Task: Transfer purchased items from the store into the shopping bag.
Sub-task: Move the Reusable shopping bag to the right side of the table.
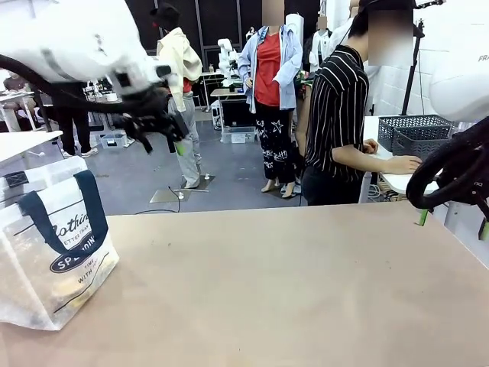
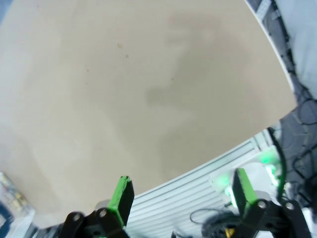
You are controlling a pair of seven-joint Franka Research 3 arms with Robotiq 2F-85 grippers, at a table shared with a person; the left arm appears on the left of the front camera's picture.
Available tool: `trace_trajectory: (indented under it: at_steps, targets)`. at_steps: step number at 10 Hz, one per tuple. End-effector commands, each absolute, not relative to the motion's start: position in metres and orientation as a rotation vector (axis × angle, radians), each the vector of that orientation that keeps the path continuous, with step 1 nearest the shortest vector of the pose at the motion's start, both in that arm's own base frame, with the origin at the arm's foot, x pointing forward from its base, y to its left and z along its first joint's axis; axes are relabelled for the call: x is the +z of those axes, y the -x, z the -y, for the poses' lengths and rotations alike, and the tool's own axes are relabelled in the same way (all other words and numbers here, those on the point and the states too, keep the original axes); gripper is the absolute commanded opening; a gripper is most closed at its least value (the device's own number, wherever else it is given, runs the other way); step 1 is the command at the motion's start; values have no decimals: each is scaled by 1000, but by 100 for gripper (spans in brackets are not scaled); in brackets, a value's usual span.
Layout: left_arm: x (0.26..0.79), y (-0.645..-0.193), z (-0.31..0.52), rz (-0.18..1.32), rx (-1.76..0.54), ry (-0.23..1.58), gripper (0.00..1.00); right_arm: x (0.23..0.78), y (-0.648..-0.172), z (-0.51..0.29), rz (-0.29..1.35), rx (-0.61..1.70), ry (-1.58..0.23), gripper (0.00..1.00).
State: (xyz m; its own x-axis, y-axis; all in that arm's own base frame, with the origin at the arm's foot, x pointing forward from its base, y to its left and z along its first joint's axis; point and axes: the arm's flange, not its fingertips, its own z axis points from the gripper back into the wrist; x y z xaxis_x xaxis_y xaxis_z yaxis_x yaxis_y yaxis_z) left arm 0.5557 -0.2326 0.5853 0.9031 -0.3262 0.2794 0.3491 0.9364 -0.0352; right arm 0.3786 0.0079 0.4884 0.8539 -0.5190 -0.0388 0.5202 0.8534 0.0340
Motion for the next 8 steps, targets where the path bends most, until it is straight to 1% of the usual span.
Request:
trace_trajectory:
  at_steps: [1,3,6,7,8]
  targets:
    - [570,-589,243,206,-411,133,100,491,-381,-5,-35,-535,-25,100]
    - [538,-603,247,148,-467,202,100,491,-381,-5,-35,-535,-25,100]
    - [507,-614,248,60,-519,283,100,491,-381,-5,-35,-535,-25,100]
    - [510,-604,255,131,-479,214,100,491,-381,-5,-35,-535,-25,100]
    - [510,-604,255,131,-479,214,100,491,-381,-5,-35,-535,-25,100]
